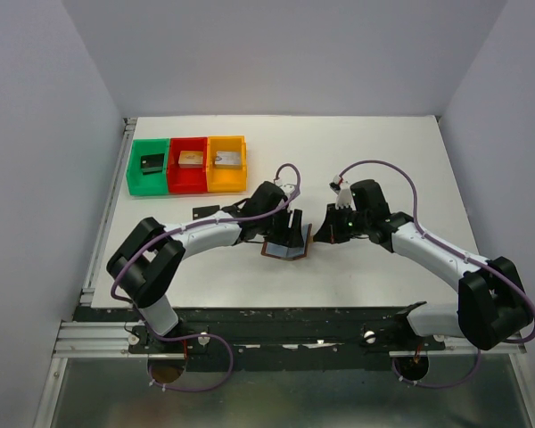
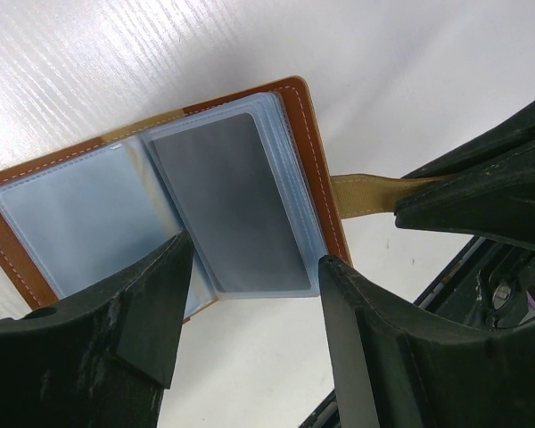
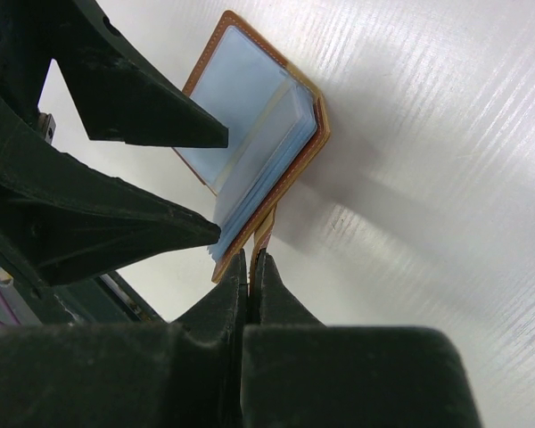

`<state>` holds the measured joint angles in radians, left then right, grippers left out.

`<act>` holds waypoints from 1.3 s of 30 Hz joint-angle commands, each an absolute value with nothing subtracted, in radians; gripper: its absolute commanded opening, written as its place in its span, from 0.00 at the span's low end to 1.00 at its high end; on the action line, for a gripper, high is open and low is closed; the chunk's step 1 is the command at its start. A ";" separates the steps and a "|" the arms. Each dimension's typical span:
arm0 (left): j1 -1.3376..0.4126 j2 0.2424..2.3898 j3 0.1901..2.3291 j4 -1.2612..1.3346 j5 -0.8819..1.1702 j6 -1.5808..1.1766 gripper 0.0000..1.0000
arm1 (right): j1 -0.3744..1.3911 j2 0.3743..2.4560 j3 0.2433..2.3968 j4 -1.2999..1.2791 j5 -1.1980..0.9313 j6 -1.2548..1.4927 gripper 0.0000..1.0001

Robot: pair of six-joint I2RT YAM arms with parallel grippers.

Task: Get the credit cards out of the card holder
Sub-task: Remove the credit card from the card holder.

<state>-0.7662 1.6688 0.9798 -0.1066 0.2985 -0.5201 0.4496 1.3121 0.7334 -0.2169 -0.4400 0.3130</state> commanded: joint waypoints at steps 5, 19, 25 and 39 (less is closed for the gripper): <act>-0.770 1.703 1.005 -0.141 0.281 -0.500 0.70 | 0.443 1.293 0.726 -0.198 -0.465 0.310 0.00; -0.769 1.675 0.994 -0.164 0.215 -0.500 0.70 | 0.443 1.293 0.727 -0.201 -0.463 0.307 0.00; -0.762 1.644 0.973 -0.172 0.160 -0.512 0.70 | 0.443 1.295 0.727 -0.202 -0.460 0.304 0.00; -0.761 1.595 0.968 -0.232 0.017 -0.520 0.72 | 0.443 1.289 0.723 -0.204 -0.456 0.304 0.00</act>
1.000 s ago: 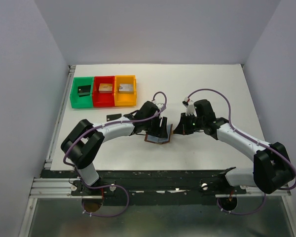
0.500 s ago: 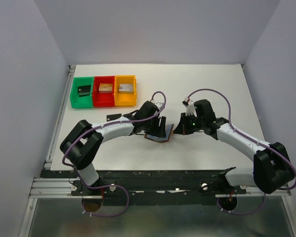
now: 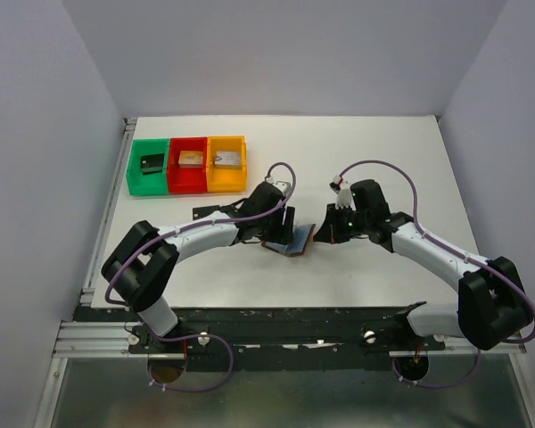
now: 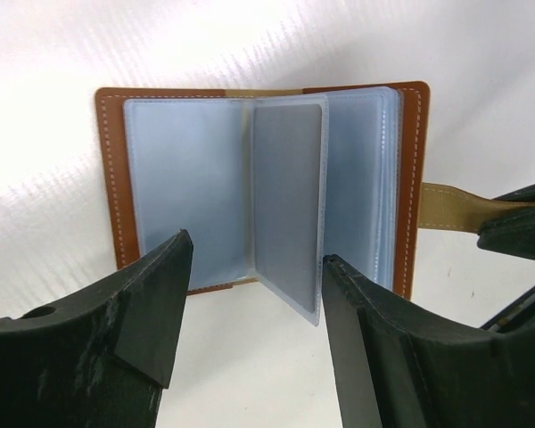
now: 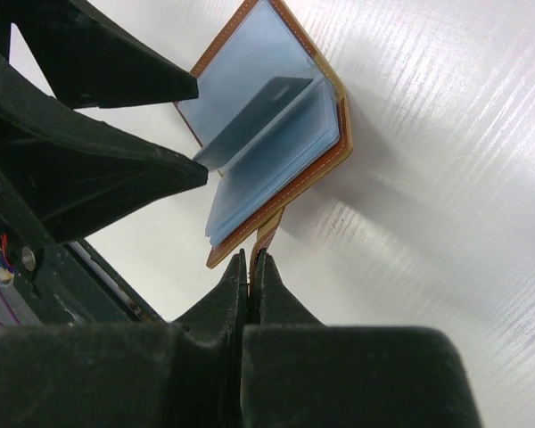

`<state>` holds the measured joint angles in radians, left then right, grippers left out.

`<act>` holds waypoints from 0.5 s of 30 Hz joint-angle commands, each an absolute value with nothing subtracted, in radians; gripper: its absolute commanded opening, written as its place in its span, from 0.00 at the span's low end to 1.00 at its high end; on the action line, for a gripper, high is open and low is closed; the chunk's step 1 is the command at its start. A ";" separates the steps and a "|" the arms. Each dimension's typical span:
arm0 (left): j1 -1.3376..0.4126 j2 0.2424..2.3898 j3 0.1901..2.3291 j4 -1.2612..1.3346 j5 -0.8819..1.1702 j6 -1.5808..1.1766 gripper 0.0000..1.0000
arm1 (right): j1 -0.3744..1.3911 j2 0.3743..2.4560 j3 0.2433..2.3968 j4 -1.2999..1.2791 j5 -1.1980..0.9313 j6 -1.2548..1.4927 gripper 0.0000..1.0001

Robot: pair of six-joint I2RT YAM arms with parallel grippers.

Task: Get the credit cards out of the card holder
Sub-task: Remove the credit card from the card holder.

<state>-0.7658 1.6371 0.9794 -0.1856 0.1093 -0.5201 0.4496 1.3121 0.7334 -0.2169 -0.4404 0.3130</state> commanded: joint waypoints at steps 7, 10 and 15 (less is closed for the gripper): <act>-0.738 1.537 0.951 -0.247 -0.055 -0.525 0.73 | 0.443 1.285 0.724 -0.225 -0.437 0.296 0.00; -0.724 1.528 0.948 -0.256 -0.067 -0.526 0.73 | 0.443 1.287 0.735 -0.251 -0.417 0.288 0.00; -0.700 1.511 0.933 -0.252 -0.061 -0.529 0.73 | 0.443 1.301 0.765 -0.317 -0.359 0.262 0.00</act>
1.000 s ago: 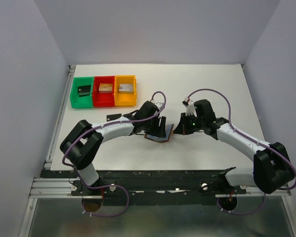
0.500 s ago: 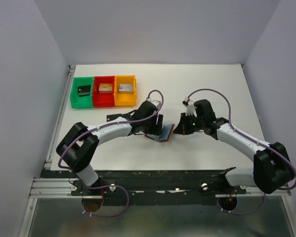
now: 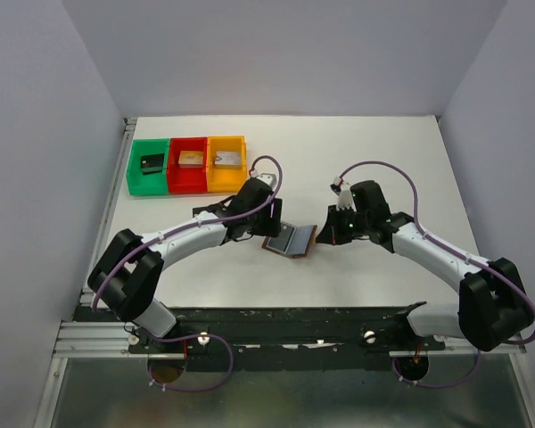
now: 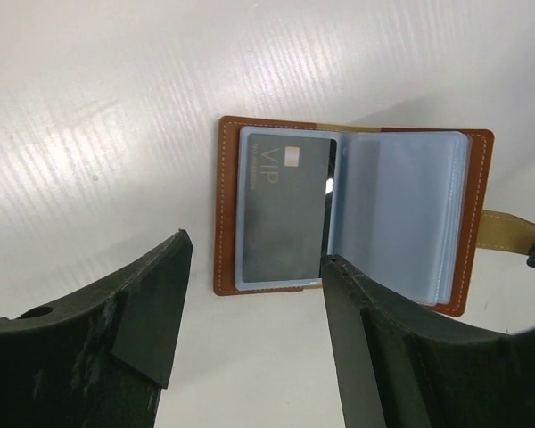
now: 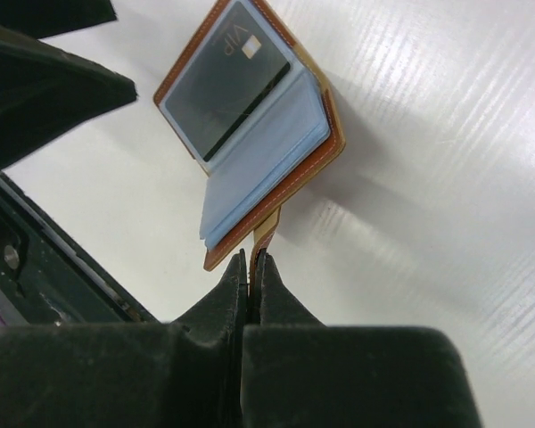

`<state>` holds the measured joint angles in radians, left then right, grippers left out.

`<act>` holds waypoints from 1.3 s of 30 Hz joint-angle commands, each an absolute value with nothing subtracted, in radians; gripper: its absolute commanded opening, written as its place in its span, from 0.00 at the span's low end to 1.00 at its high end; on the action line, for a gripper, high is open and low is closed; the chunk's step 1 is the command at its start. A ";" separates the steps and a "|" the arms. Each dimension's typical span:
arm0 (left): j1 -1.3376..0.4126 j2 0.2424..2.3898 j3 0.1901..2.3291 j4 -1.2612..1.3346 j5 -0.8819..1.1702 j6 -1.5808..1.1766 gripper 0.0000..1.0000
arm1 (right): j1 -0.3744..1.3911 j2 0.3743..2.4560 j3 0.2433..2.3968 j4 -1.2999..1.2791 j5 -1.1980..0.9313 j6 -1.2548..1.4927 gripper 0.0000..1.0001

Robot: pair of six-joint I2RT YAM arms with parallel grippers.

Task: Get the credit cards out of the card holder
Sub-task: Remove the credit card from the card holder.

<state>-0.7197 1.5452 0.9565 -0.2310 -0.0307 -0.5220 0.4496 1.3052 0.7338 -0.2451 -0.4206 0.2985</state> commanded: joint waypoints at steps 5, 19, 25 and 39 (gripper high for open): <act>-0.687 1.500 0.914 -0.160 0.070 -0.534 0.70 | 0.443 1.350 0.808 -0.386 -0.282 0.244 0.00; -0.687 1.552 0.927 -0.086 0.195 -0.563 0.61 | 0.443 1.422 0.896 -0.502 -0.066 0.270 0.48; -0.678 1.532 0.901 -0.060 0.186 -0.577 0.54 | 0.446 1.306 0.930 -0.487 -0.066 0.281 0.55; -0.615 1.609 0.807 0.120 0.261 -0.693 0.17 | 0.457 1.526 0.726 0.276 -0.663 0.663 0.31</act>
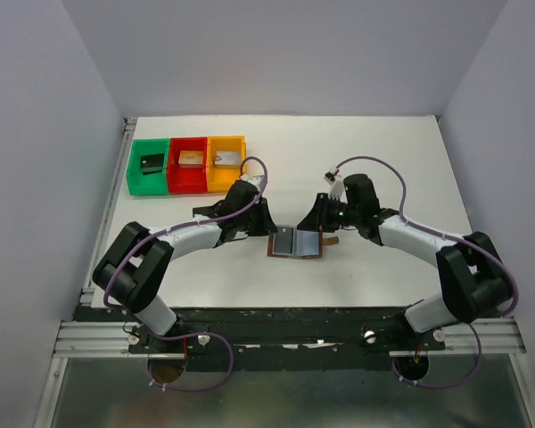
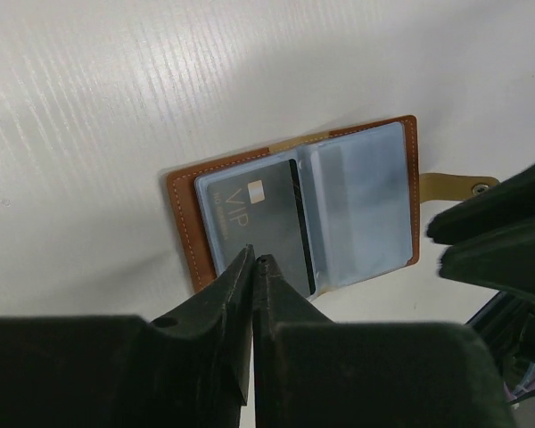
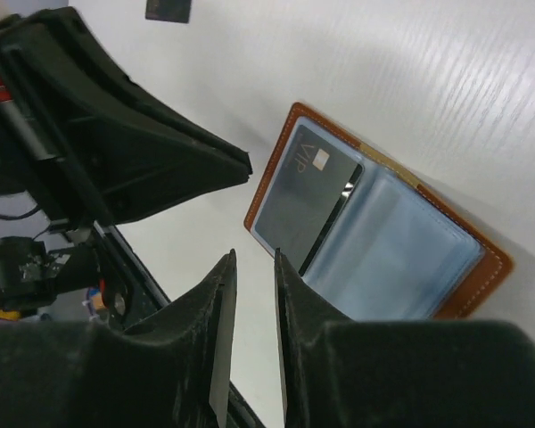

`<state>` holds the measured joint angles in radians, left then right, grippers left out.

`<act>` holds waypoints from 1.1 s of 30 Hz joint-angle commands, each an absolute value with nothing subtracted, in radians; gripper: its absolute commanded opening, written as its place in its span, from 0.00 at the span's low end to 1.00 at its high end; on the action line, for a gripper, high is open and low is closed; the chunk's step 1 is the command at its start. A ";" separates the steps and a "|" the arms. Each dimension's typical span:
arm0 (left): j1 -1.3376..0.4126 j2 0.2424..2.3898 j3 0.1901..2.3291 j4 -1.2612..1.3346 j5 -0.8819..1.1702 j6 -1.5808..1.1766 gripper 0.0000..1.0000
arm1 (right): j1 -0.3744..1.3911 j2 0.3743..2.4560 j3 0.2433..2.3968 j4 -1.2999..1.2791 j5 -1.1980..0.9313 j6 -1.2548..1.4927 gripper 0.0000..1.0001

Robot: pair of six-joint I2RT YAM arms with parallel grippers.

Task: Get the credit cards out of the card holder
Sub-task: Remove the credit card from the card holder.

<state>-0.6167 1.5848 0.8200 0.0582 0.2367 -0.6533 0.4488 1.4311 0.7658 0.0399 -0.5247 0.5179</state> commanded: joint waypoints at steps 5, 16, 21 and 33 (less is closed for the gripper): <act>-0.614 1.621 0.787 0.132 0.249 -0.715 0.17 | 0.477 1.612 0.747 0.308 -0.664 0.686 0.31; -0.615 1.649 0.782 0.118 0.221 -0.721 0.16 | 0.482 1.715 0.756 0.278 -0.635 0.681 0.32; -0.615 1.660 0.787 0.103 0.210 -0.718 0.16 | 0.480 1.726 0.749 0.276 -0.620 0.684 0.33; -0.617 1.684 0.792 0.061 0.190 -0.715 0.14 | 0.480 1.750 0.753 0.255 -0.609 0.672 0.35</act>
<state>-0.6151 1.6669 0.7940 0.0849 0.2188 -0.7120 0.4767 1.7199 0.7383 0.2520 -0.6254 0.6804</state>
